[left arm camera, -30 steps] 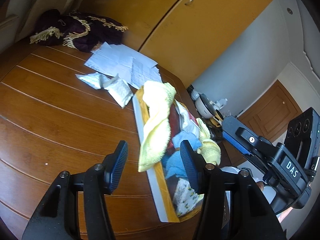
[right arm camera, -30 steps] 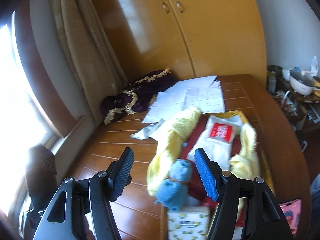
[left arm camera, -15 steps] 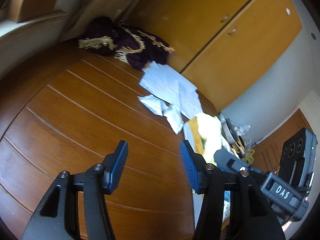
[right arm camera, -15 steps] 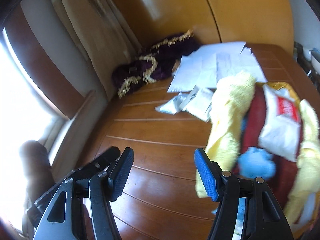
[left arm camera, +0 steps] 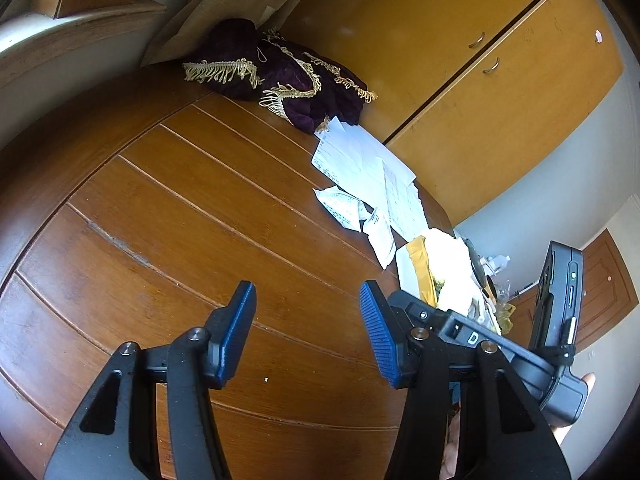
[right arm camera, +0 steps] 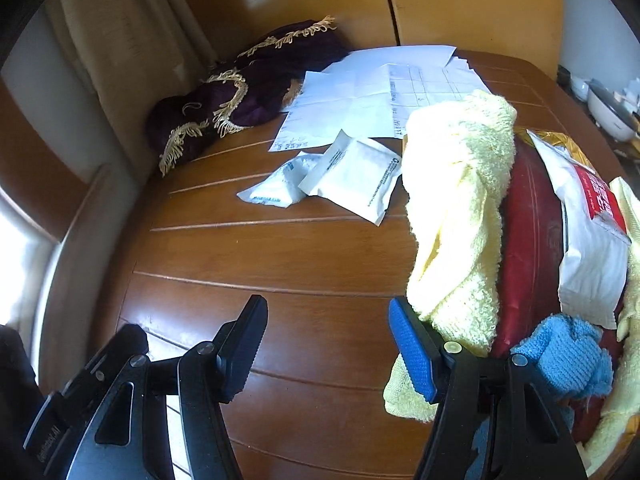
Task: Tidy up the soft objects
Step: 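Reach both tools to the desiccant packets and grasp one with each tool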
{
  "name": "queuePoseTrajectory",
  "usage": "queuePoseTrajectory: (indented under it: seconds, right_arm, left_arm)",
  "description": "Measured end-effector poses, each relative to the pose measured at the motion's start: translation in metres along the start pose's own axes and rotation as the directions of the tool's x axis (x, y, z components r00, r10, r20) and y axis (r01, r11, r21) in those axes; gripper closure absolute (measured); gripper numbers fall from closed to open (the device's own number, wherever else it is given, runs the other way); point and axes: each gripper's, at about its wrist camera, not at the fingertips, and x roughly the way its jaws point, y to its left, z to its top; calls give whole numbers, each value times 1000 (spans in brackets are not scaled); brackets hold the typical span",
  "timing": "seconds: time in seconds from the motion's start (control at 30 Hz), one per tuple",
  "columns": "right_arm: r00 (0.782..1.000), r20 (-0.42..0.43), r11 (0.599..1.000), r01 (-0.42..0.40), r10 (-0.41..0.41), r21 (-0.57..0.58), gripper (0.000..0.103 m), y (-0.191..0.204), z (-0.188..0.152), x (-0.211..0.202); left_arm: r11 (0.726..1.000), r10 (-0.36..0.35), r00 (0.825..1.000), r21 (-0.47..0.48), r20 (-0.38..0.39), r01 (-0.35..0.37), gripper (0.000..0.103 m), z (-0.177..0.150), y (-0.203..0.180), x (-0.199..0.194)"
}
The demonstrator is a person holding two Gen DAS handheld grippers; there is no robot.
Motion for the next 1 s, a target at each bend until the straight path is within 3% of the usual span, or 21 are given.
queuePoseTrajectory:
  seconds: [0.43,0.67,0.83,1.0]
  right_arm:
    - [1000,8,999,-9,9,38,38,-18,11,0]
    - [999,4,999,-46,46,28,38,-25,10,-5]
    - [997,2,996,-77,77,48,38,-30,8,-9]
    - [995,15,990,-96,95,107,35,-21,21,-9]
  left_arm:
    - [999,3,1000,41,-9,-3,50,1,-8,4]
    - [991,38,998,128,-48,-31,50,10,-24,15]
    - [969,82,995,239,-63,-65,50,25,-38,31]
    - [968,103,991,239,-81,-81,50,46,-33,48]
